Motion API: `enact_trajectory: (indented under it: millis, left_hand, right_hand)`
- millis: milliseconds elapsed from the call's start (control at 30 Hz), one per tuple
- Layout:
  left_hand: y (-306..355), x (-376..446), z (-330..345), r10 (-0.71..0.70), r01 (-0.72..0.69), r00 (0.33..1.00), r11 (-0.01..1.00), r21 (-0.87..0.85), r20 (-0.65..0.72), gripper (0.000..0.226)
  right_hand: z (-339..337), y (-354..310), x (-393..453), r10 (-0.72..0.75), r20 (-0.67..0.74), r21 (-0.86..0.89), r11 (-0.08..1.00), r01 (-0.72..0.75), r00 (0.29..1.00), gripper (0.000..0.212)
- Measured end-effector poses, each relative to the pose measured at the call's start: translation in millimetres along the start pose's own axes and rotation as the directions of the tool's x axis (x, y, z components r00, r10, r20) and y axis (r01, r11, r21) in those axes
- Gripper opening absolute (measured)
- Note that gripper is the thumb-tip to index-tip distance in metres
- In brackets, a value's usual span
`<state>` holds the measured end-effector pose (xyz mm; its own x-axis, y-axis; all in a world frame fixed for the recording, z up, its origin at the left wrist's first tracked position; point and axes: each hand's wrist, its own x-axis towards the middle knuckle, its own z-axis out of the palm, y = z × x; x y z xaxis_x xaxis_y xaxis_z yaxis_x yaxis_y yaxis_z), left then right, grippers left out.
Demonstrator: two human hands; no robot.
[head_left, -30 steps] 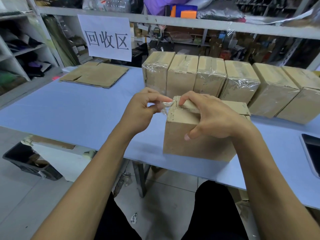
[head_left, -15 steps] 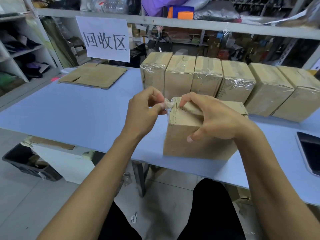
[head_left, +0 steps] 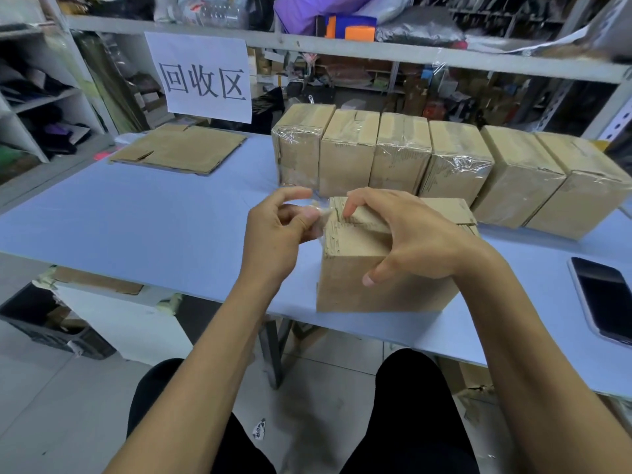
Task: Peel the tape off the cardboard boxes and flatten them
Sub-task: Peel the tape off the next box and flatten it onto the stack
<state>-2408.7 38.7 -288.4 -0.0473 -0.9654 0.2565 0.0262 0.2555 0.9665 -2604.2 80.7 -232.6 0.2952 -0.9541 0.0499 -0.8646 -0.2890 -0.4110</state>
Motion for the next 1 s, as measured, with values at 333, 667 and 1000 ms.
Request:
enact_trajectory:
  millis: [333, 667, 1000]
  left_hand:
    - [-13, -2, -4, -0.013, 0.012, 1.000, 0.998, 0.054, 0.016, 0.018]
    - [-6, 8, -13, 0.041, -0.043, 0.983, 0.999, 0.005, 0.180, 0.016]
    - [-12, 2, -6, 0.084, -0.091, 0.982, 0.995, 0.038, 0.167, 0.026]
  right_hand:
    - [2, 1, -4, -0.084, 0.027, -0.035, 0.996, 0.085, 0.996, 0.083]
    - [1, 0, -9, -0.140, 0.033, -0.001, 0.990, 0.140, 0.990, 0.074]
    - [40, -45, -21, 0.184, -0.288, -0.165, 0.957, -0.238, 0.940, 0.094]
